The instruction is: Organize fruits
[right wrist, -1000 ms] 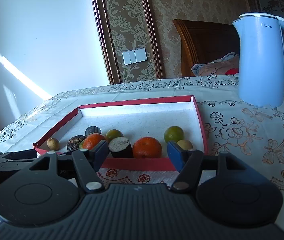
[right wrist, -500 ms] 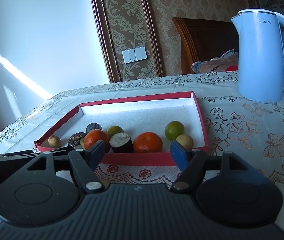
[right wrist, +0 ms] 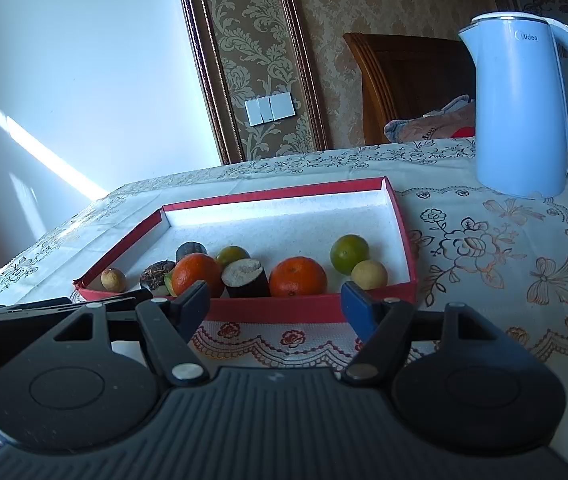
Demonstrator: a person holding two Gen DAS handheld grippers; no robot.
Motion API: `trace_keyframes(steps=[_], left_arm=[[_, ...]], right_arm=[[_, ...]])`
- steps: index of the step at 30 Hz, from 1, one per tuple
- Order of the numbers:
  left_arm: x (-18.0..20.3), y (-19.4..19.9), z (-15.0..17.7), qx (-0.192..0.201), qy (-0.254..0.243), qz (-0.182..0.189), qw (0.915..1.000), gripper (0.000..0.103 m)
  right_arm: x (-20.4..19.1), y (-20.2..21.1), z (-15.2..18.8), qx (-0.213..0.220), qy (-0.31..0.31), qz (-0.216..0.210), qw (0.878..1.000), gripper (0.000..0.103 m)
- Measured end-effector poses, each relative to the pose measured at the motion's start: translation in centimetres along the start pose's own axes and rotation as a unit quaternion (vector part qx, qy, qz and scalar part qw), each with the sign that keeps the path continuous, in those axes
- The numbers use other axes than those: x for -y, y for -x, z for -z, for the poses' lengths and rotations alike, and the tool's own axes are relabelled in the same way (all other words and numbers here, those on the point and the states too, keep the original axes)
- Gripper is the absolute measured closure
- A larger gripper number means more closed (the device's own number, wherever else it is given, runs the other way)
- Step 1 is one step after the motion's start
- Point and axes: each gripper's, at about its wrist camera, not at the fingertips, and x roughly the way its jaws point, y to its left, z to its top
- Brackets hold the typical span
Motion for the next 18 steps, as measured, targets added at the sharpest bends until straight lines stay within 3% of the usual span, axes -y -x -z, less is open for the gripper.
trace_keyframes(steps=[18], left_arm=[[0.31,-0.01,0.21,0.008,-0.009,-0.021,0.9997,0.011]], right_arm=[[0.15,-0.09,0.04,0.000,-0.004,-0.005,1.000,0.032]])
